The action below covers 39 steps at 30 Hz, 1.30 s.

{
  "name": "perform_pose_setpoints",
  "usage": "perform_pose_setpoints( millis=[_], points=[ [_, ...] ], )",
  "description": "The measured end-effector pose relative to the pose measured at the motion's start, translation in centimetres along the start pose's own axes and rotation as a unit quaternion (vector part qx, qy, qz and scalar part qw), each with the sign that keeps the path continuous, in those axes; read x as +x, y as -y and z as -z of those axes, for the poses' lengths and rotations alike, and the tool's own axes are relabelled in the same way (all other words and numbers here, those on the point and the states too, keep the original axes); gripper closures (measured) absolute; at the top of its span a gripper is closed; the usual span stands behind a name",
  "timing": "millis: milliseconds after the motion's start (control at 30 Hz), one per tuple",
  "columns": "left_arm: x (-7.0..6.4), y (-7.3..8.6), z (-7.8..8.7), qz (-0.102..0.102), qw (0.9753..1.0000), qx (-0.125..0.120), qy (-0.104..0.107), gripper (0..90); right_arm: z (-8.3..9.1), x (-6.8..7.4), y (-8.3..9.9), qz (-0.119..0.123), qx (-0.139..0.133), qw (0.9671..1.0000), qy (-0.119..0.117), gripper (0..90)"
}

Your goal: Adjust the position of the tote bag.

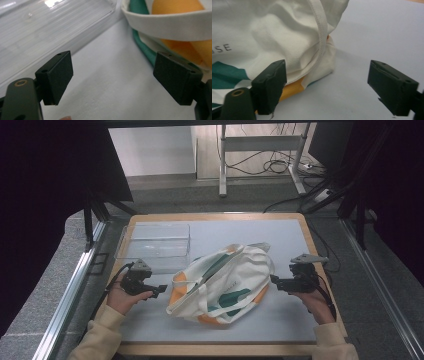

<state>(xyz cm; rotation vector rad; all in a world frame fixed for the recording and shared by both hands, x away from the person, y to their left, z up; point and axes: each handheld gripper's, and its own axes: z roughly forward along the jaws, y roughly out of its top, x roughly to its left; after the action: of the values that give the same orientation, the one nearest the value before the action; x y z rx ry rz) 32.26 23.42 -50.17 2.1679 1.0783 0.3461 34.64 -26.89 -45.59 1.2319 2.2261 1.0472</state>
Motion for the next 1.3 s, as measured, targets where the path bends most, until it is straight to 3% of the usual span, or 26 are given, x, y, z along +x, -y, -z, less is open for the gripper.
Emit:
perform_pose_setpoints(
  millis=[133,233,333,367,533,767,1067,1300],
  points=[
    [-0.2,-0.5,0.5,0.002,1.0,-0.003,0.0,17.3,0.4,-0.4,0.1,-0.004,-0.006,1.0,-0.006,18.1],
    [-0.2,-0.8,1.9,0.02,0.9997,-0.011,0.003,19.2,0.5,-0.7,0.3,-0.004,0.001,0.9999,-0.012,18.1],
    [-0.3,-0.9,2.5,0.02,0.9997,-0.013,0.005,18.3,0.8,-0.8,0.4,-0.008,-0.001,0.9999,-0.012,18.1],
    [-0.5,-1.4,3.1,0.014,0.9997,-0.008,0.018,16.1,1.0,-0.8,0.5,-0.01,-0.003,0.9999,-0.01,18.1],
    [-1.1,-3.2,4.8,0.008,0.9993,-0.016,0.034,16.3,1.7,-0.9,0.3,-0.021,-0.016,0.9996,-0.004,18.3],
    [-1.4,-4.6,5.2,0.021,0.9983,-0.022,0.05,18.5,1.1,-0.7,0.0,-0.015,-0.013,0.9998,-0.007,18.3],
    [-1.8,-3.7,5.8,0.018,0.9986,-0.021,0.045,20.5,1.3,-0.5,-0.2,-0.008,-0.013,0.9999,-0.006,18.4],
    [-2.5,-3.7,6.2,-0.006,0.9979,-0.028,0.058,21.6,1.2,-0.5,-0.4,-0.014,-0.015,0.9997,-0.01,18.4]
  ],
)
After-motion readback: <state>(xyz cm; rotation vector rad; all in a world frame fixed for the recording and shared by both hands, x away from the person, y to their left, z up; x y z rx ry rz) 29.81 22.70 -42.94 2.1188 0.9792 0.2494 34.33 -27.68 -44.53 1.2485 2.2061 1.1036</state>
